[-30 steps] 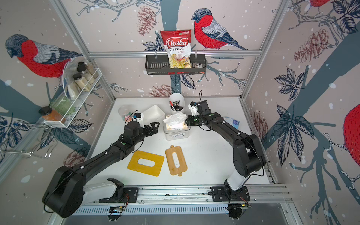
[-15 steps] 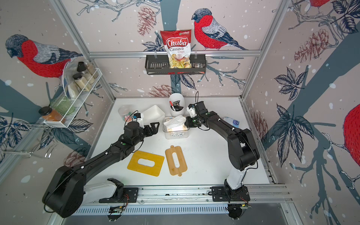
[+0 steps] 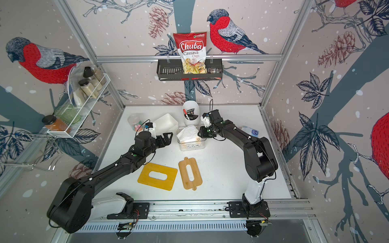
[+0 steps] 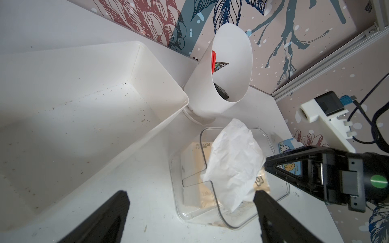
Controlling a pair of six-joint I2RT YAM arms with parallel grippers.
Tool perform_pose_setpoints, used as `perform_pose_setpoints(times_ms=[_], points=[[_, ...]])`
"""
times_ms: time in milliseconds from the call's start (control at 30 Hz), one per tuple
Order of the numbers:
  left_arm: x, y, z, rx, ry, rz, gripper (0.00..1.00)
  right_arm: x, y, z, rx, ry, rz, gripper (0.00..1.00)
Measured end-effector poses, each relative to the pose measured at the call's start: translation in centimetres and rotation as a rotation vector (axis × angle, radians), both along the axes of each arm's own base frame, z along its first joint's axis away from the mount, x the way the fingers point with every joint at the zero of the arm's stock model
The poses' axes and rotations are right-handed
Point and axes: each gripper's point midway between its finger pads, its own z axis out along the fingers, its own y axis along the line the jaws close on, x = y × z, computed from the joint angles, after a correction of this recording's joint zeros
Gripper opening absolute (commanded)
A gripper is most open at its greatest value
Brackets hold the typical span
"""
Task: Put the tissue paper into the tissue box
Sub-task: Place the paper towel in the tissue box, then pick up the box lid from the center of the board.
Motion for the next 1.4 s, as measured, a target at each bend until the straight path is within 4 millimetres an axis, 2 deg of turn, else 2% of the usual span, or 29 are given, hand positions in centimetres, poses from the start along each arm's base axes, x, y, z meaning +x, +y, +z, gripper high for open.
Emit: perform_pose_setpoints(times_ms=[267,433,533,667,800,967,1033,1300,1400], points=[[0.0,0.0,0.0,-0.001,0.001,-0.003,0.96,0.2,-0.8,2.3,-0.013,-0.056,-0.015,0.44],[-0.1,-0.4,0.0,-0.007,0.005,-0.022,0.96,-0.5,-2.4,4.3,-0.030,-0.116,-0.050,0.51],[-0.3,-0.8,0.0,-0.015,0.011,-0.045,0.96,-1.8,-3.3,5.7,-0.055,-0.171,-0.068,0.55],[-1.1,-1.3,-0.1,-0.015,0.022,-0.075,0.96,-5.6,-2.1,6.8,-0.082,-0.235,0.002,0.59],[-2.4,-1.1,-1.5,0.006,0.069,-0.092,0.96,-10.1,-0.8,5.2,-0.132,-0.228,0.083,0.62],[-2.8,-0.4,-2.1,0.049,0.088,-0.075,0.96,-14.9,0.7,1.0,-0.203,-0.131,0.111,0.68],[-2.8,-0.1,-2.1,0.060,0.087,-0.061,0.96,-16.3,1.5,-0.1,-0.222,-0.106,0.122,0.69],[-2.5,2.1,-2.3,0.114,0.091,0.029,0.96,-19.1,4.7,-2.8,-0.278,-0.081,0.164,0.73],[-2.4,2.8,-1.5,0.109,0.067,0.059,0.96,-18.7,4.8,-4.2,-0.319,-0.056,0.146,0.74]])
